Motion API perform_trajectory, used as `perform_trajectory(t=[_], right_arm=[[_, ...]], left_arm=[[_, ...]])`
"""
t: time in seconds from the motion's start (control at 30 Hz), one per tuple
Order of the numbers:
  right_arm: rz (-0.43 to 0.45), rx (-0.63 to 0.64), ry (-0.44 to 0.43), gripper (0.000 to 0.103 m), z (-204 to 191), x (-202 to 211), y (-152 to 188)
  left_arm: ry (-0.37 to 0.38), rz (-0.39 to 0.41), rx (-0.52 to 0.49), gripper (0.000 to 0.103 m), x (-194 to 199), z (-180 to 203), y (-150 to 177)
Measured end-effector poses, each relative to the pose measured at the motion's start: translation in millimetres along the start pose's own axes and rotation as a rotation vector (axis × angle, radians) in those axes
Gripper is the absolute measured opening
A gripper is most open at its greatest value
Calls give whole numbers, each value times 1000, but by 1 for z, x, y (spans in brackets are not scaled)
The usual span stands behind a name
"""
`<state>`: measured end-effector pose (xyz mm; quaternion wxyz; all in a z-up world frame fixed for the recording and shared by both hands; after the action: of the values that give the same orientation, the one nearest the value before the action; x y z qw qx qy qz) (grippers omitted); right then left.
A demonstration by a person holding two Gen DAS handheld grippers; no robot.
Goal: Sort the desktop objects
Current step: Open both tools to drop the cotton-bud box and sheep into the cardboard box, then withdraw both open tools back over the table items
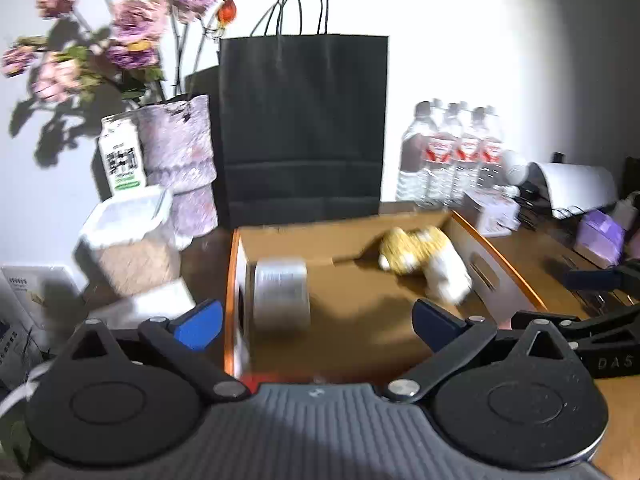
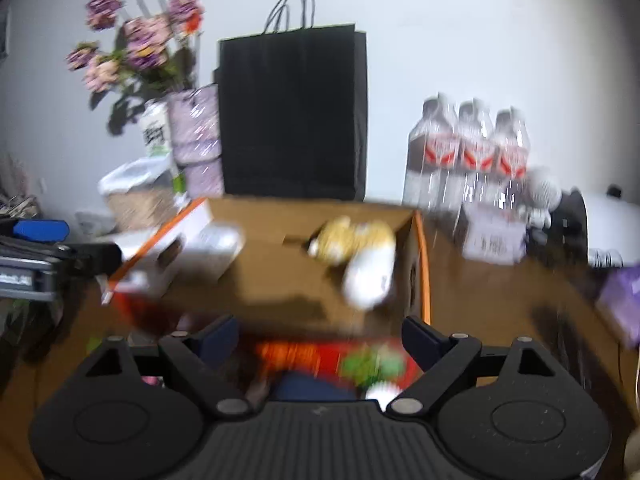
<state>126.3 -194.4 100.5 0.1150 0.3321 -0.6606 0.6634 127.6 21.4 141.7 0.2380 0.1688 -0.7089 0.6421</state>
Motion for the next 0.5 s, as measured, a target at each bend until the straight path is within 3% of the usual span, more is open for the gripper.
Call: perform_trajectory(t=[0.2, 0.3, 0.5], right_arm=[[20, -54, -68, 89, -8, 43, 84], [42, -53, -17, 89, -12, 56, 120], [54, -49, -23, 89, -19, 69, 157]], left_arm=[[68, 51, 10, 103, 53, 5, 96], [49, 34, 2, 103, 64, 14, 137], [64, 35, 5, 103, 79, 17, 184]])
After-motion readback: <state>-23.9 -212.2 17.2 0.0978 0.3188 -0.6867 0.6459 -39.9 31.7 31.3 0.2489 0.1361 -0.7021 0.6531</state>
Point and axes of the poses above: each gripper's, at about its wrist camera, not at the fingertips, and x roughly against the way its jaws point, z to its right, y to its underside, the point moved 1 cm from there along -x, roughly the way its jaws point, and after that the axes turned 3 degrees about -x, right-handed, at the moved point
